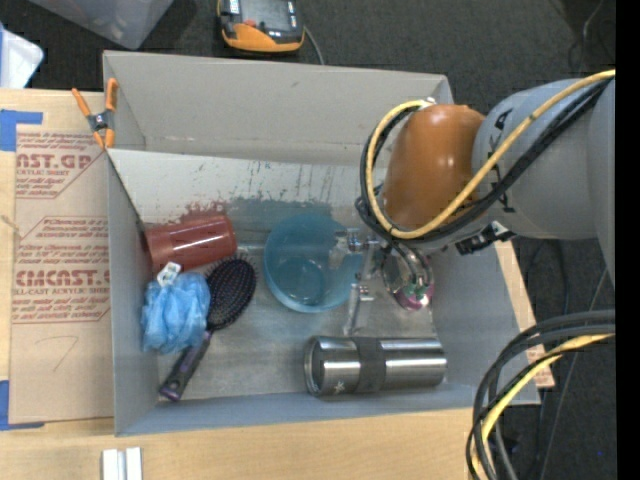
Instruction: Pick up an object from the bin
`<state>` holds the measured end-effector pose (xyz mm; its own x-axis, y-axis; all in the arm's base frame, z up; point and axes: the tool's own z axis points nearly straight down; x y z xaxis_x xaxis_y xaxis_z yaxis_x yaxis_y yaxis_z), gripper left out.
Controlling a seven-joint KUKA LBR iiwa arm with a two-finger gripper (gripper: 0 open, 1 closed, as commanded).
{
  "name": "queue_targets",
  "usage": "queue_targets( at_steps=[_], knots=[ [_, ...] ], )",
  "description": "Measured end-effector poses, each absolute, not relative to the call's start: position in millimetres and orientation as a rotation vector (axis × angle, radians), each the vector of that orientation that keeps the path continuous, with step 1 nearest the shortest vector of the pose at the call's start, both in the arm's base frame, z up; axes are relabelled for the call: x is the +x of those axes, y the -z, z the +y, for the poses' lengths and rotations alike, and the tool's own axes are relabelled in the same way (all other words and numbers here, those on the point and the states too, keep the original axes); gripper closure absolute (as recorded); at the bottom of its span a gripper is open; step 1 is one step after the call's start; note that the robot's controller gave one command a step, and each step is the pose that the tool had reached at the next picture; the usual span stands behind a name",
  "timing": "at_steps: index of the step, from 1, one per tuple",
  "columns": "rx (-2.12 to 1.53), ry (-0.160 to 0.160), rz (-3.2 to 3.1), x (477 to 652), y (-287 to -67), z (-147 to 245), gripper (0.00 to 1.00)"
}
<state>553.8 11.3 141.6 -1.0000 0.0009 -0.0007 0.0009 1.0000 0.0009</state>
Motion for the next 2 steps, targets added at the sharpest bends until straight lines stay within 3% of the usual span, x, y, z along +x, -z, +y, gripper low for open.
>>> queue_targets(
  at_steps=[1, 2],
  knots=[
    [0.001, -0.001, 3.141, 553.8, -142, 11, 0.00],
    [0.305, -0.004, 3.133, 561.4, -102, 6, 1.00]
  ],
)
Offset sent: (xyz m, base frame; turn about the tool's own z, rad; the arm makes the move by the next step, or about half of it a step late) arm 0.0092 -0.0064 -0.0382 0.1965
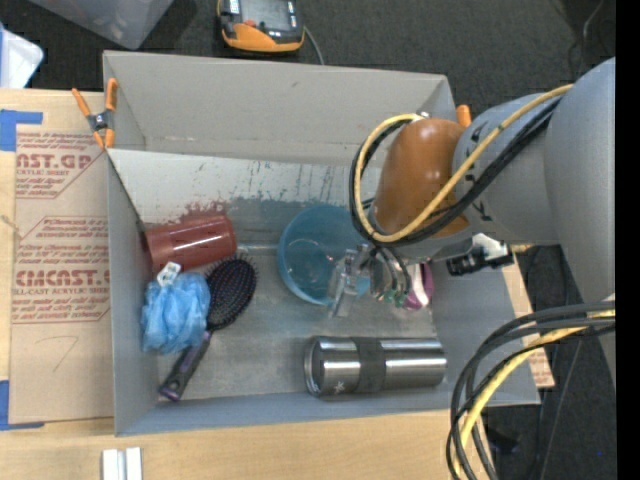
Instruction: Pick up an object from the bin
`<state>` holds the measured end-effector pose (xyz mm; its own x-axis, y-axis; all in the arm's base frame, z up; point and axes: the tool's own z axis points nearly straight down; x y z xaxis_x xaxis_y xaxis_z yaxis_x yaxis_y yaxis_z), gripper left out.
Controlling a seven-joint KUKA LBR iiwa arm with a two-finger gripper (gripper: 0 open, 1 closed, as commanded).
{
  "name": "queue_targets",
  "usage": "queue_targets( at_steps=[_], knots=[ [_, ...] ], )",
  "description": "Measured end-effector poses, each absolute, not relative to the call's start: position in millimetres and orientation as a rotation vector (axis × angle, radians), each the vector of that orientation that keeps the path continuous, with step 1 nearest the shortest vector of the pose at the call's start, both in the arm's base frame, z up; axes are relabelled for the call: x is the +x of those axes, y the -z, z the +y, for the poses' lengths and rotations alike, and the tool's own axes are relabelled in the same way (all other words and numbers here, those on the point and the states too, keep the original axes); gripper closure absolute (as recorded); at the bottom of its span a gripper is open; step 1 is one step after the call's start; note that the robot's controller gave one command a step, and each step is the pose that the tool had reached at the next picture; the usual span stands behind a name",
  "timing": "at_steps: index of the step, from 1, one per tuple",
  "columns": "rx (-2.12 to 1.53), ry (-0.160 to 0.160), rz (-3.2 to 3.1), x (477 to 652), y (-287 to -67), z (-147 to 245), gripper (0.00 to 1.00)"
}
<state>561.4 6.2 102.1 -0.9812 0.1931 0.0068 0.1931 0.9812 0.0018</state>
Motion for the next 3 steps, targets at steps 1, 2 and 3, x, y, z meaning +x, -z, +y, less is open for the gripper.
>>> queue_targets(
  at_steps=[1, 2, 3],
  knots=[
    [-0.304, 0.003, -3.120, 561.4, -102, 6, 1.00],
    [-0.335, 0.004, -3.119, 562.8, -95, -19, 0.00],
    [-0.334, 0.004, -3.119, 562.8, -95, -19, 0.00]
  ],
)
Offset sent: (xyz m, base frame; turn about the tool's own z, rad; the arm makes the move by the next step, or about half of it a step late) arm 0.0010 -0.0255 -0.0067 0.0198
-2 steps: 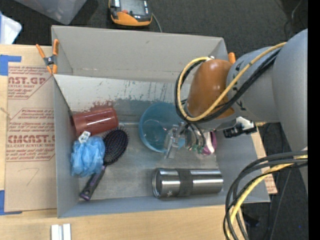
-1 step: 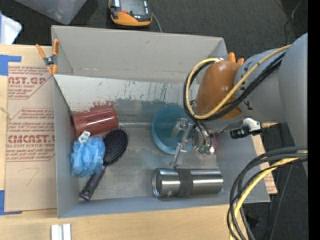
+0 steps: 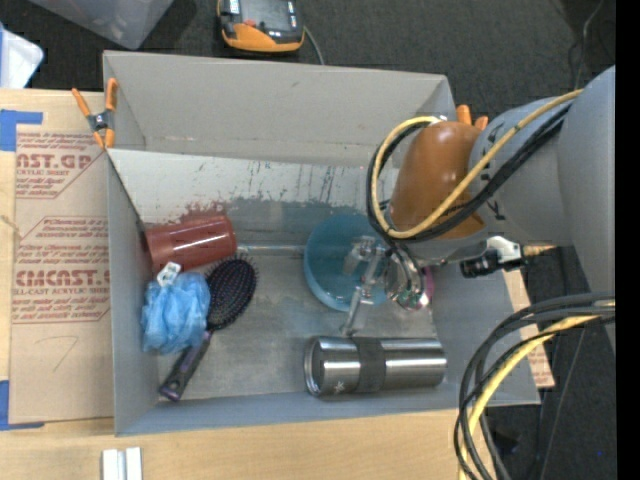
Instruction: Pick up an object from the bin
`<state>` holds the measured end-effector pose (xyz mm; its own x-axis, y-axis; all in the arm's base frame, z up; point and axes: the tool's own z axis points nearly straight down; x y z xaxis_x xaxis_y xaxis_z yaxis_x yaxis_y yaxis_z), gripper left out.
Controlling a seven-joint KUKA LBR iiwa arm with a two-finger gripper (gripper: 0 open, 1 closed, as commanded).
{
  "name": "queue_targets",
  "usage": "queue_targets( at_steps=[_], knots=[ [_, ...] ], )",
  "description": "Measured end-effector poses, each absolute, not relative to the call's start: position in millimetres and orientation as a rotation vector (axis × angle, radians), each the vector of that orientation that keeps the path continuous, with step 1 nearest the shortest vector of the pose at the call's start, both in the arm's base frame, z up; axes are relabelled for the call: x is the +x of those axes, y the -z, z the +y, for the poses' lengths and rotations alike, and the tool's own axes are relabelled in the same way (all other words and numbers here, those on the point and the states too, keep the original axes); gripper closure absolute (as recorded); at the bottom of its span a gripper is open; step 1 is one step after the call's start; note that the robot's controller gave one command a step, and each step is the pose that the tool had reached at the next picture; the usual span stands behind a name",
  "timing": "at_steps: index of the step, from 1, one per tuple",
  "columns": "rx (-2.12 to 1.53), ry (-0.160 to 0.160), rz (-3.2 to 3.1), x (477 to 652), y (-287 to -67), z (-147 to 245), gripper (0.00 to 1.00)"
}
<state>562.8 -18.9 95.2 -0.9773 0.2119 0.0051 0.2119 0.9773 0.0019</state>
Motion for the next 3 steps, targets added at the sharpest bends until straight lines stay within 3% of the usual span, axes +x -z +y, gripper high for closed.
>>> queue_targets(
  at_steps=[1, 2, 3],
  knots=[
    [-0.320, 0.004, -3.117, 560.2, -109, -25, 0.00],
    [0.058, 0.003, -3.138, 586.7, -148, -50, 0.00],
    [0.221, 0.004, -3.135, 556.2, -86, -39, 0.00]
  ],
)
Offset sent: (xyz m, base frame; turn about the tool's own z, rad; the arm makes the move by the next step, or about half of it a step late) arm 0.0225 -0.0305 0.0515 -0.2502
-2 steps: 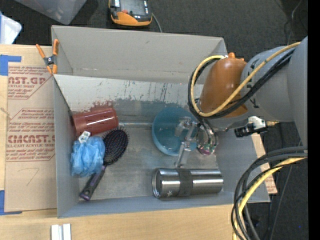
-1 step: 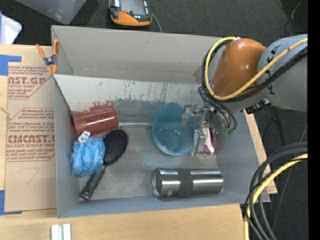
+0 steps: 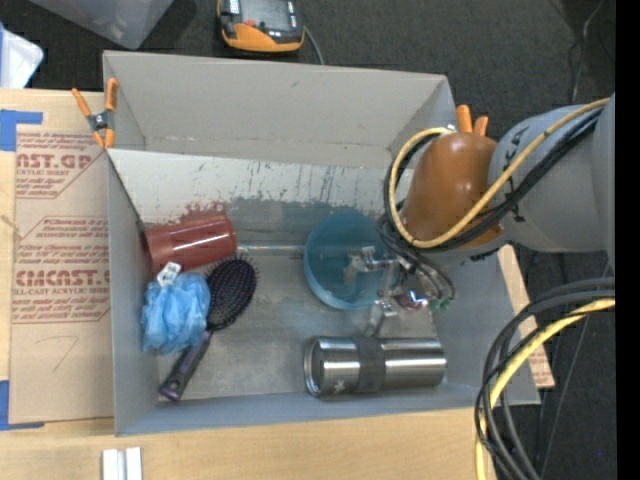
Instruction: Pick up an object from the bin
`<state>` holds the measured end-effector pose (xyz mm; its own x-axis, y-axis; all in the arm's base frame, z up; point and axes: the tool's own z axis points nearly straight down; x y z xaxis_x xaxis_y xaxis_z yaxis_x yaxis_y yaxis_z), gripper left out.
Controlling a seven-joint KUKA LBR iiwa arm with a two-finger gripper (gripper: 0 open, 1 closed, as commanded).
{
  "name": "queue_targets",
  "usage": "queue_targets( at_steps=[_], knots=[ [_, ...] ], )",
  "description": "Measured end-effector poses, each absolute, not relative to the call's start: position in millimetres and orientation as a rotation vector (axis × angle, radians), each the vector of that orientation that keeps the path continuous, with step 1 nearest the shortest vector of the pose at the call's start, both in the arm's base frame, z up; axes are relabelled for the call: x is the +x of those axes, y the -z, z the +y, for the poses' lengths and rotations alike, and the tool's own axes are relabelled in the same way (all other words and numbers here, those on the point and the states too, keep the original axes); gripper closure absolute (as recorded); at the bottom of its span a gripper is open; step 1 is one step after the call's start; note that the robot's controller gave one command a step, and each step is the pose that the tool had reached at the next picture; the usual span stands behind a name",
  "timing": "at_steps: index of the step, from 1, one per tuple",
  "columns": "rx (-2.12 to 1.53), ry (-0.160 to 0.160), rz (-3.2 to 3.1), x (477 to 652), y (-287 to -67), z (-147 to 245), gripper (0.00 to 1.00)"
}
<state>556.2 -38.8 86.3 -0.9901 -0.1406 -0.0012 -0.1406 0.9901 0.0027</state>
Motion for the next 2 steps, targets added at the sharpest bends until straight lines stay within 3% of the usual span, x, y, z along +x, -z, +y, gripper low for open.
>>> queue_targets(
  at_steps=[1, 2],
  knots=[
    [-0.409, 0.001, 3.102, 563.6, -76, -74, 0.00],
    [-0.776, 0.021, 3.000, 542.7, -80, -54, 0.00]
  ],
)
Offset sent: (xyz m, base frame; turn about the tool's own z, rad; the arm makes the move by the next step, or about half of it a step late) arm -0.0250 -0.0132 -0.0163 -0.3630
